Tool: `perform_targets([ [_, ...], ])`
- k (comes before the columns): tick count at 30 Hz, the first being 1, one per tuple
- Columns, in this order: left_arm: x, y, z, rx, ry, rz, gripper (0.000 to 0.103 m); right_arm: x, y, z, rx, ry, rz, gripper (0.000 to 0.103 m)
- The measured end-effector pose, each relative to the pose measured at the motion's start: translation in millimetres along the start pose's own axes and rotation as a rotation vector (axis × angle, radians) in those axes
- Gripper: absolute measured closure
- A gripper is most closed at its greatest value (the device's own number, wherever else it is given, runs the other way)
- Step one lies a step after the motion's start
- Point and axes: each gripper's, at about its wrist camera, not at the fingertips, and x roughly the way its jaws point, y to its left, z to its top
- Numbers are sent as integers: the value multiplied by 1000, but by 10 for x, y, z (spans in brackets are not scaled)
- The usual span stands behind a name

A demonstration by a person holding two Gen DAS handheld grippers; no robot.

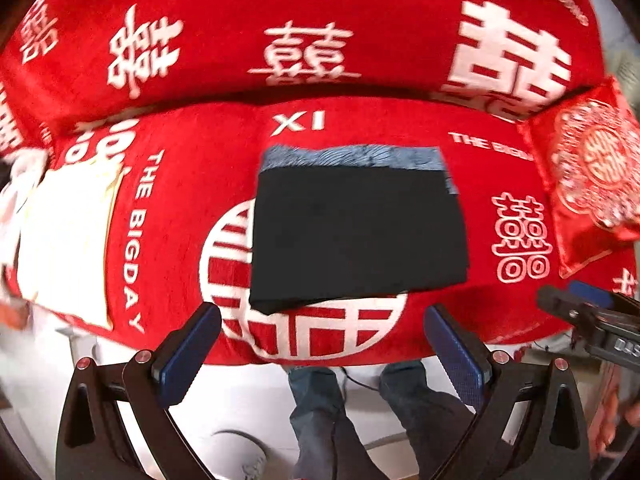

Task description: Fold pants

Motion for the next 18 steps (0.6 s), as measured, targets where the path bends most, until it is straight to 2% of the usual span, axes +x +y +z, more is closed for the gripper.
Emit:
perform_targets([
  [7,105,23,-62,21,24,68,1,51,166,66,-32,25,-10,17],
  [18,93,61,39,18,20,109,1,74,355,146,-66,35,-31,17],
])
